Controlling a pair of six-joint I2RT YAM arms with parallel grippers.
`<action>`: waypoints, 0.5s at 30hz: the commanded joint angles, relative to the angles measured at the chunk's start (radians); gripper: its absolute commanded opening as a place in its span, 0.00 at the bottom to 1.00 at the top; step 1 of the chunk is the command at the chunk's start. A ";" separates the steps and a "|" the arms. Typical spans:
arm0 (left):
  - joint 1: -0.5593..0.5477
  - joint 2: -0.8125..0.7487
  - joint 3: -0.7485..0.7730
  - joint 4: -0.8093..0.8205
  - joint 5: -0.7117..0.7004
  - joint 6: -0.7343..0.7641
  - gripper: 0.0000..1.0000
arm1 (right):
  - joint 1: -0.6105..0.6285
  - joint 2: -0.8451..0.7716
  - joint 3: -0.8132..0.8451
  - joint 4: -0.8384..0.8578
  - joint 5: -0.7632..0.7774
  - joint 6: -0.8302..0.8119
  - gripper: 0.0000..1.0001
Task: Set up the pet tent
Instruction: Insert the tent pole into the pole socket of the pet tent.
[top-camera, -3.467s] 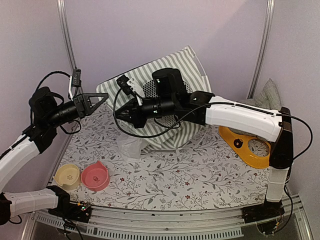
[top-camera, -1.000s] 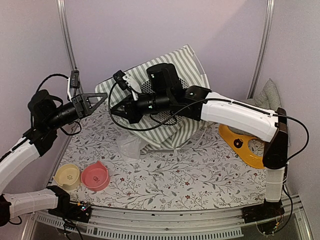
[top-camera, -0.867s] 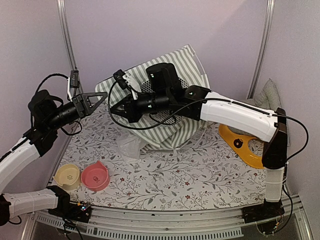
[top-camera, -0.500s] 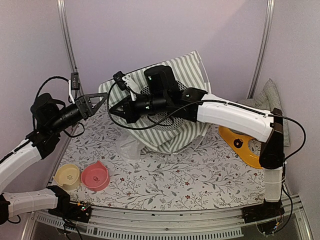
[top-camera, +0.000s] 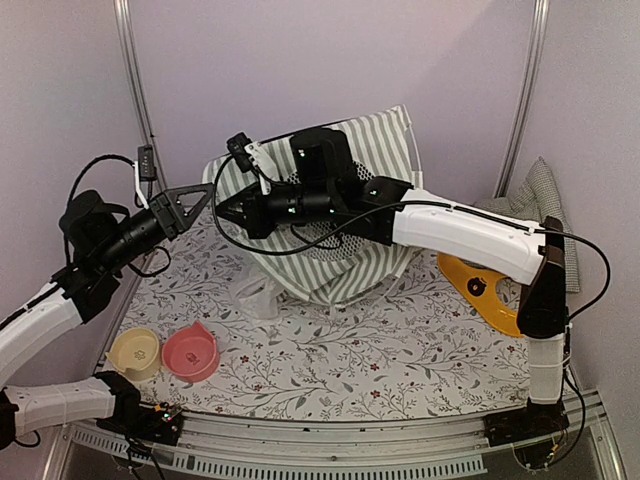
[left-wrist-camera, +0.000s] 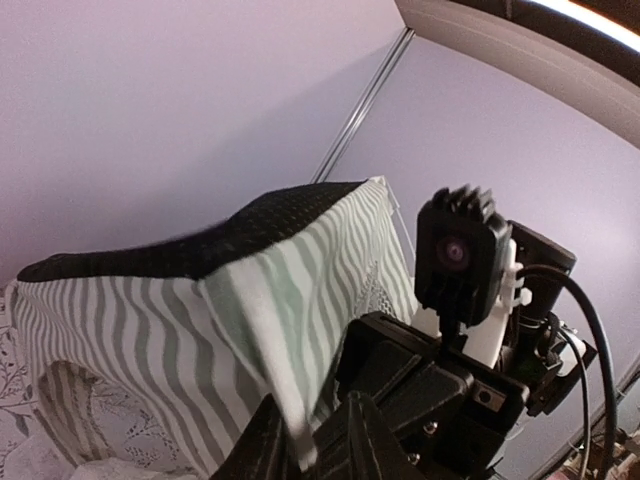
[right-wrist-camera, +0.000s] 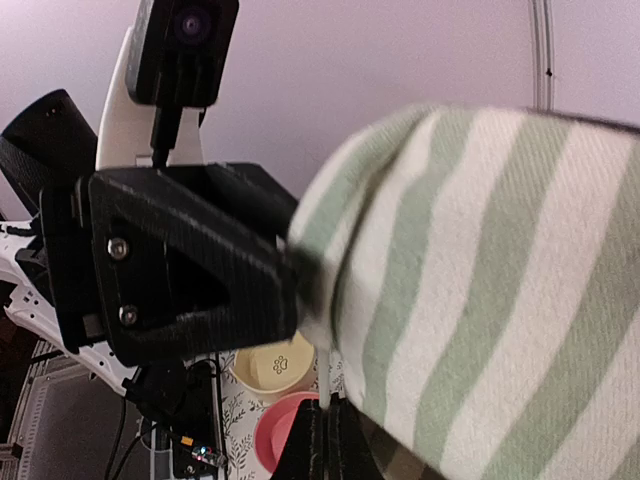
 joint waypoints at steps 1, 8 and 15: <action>-0.047 -0.054 -0.030 -0.073 0.031 0.014 0.24 | -0.026 -0.022 0.012 0.190 0.103 0.024 0.00; -0.045 -0.134 -0.027 -0.135 -0.081 0.028 0.27 | -0.026 -0.038 -0.016 0.185 0.110 0.024 0.00; -0.042 -0.098 0.051 -0.206 -0.145 0.040 0.29 | -0.026 -0.052 -0.051 0.189 0.108 0.027 0.00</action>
